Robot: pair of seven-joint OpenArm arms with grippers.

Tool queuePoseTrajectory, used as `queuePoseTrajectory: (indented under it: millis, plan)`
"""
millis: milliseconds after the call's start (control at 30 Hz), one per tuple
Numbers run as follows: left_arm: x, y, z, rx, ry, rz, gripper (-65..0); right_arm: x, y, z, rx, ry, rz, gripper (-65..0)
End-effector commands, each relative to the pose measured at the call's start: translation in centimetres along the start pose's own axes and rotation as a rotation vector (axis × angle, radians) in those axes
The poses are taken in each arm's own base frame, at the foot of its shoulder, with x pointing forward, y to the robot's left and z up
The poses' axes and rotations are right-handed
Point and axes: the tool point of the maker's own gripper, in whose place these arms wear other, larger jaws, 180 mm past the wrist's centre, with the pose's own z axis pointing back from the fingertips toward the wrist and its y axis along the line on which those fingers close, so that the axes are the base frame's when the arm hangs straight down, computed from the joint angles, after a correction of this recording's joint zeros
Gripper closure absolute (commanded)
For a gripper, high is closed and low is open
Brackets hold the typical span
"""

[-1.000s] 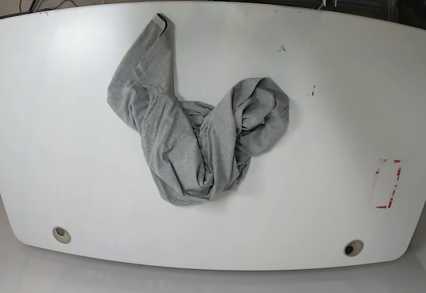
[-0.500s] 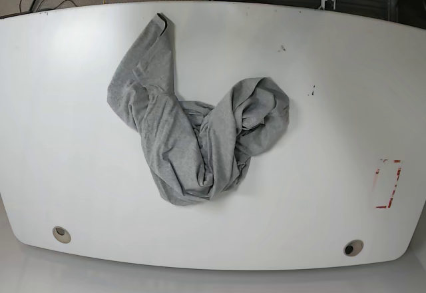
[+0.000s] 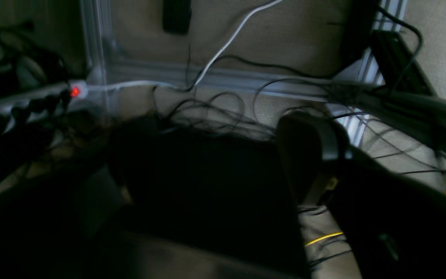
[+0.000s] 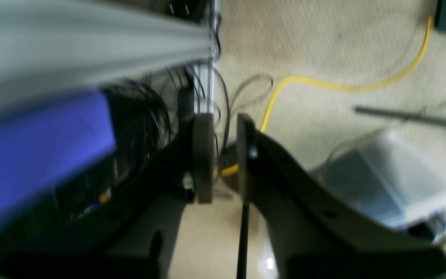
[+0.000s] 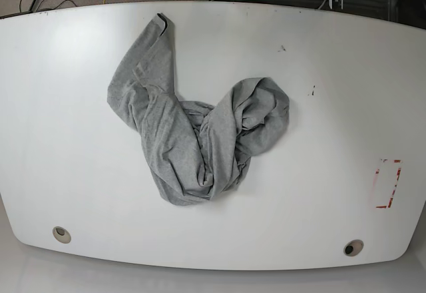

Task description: Fold the T-shirt properly

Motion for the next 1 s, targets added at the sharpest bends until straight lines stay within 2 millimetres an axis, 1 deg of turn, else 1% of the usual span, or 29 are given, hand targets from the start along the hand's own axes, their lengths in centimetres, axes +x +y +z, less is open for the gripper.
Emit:
queuePoseTrajectory:
  millis: [0, 100, 167, 433, 500, 767, 833, 967]
  plan:
    - [0.1, 0.7, 0.4, 0.012, -0.016, -0.011, -48.3, 0.0, 0.0, 0.4, 0.002, -0.014, 0.001, -10.3]
    - [-0.1, 0.9, 0.7, 0.014, -0.019, -0.019, -48.3, 0.2, -0.1, 0.6, -0.001, -0.021, 0.007, -10.3]
    - [-0.5, 1.1, 1.4, 0.014, -0.015, -0.032, -48.3, -1.4, -0.6, 1.5, -0.014, 0.002, 0.011, -10.5]
    - [-0.8, 1.6, 3.0, 0.014, -0.039, -0.062, -48.1, -1.5, -0.9, 3.0, -0.029, -0.030, -0.009, -10.6]
    - [-1.0, 1.8, 3.7, 0.013, -0.048, -0.062, -48.0, -1.5, -1.0, 4.1, -0.043, -0.060, -0.042, -10.9]
    - [-0.7, 2.2, 5.4, 0.017, -0.083, -0.071, -48.0, -0.7, -1.1, 6.5, -0.059, -0.119, -0.044, -11.1]
    - [-0.4, 2.8, 6.1, 0.032, -0.104, -0.087, -48.0, 0.1, -1.0, 7.6, -0.067, -0.147, 0.000, -10.9]
    - [-0.1, 3.2, 7.0, 0.041, -0.122, -0.101, -47.8, 0.7, -0.8, 8.5, -0.075, -0.169, 0.024, -10.9]
